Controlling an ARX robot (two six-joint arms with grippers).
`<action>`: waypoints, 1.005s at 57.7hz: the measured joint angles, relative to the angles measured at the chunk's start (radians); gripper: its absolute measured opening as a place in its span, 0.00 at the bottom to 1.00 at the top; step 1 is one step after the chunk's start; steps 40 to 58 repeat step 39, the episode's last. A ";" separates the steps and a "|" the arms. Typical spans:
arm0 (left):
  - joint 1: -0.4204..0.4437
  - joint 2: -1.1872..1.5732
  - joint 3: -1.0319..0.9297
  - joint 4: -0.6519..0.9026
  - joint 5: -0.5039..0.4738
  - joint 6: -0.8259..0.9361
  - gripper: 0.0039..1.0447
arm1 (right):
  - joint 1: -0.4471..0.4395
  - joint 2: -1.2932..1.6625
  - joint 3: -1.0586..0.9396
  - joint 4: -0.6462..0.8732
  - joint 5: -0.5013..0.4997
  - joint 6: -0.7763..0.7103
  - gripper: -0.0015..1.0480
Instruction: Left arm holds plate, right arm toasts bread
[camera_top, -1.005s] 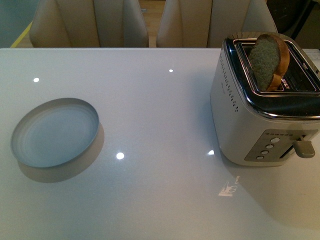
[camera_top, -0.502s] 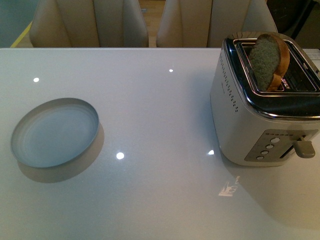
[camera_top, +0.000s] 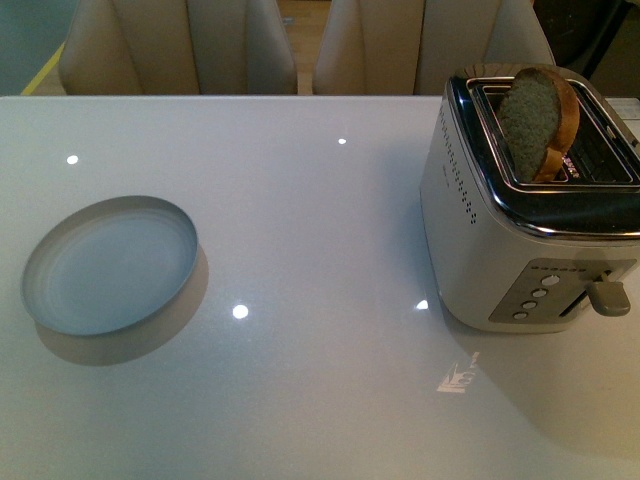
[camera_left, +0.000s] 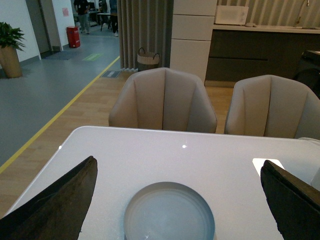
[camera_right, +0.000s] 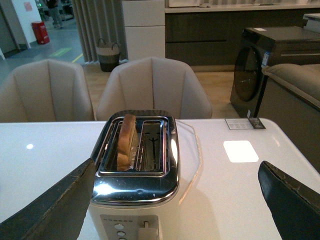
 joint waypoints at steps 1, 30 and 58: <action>0.000 0.000 0.000 0.000 0.000 0.000 0.93 | 0.000 0.000 0.000 0.000 0.000 0.000 0.91; 0.000 0.000 0.000 0.000 0.000 0.000 0.93 | 0.000 0.000 0.000 0.000 0.000 0.000 0.91; 0.000 0.000 0.000 0.000 0.000 0.000 0.93 | 0.000 0.000 0.000 0.000 0.000 0.000 0.91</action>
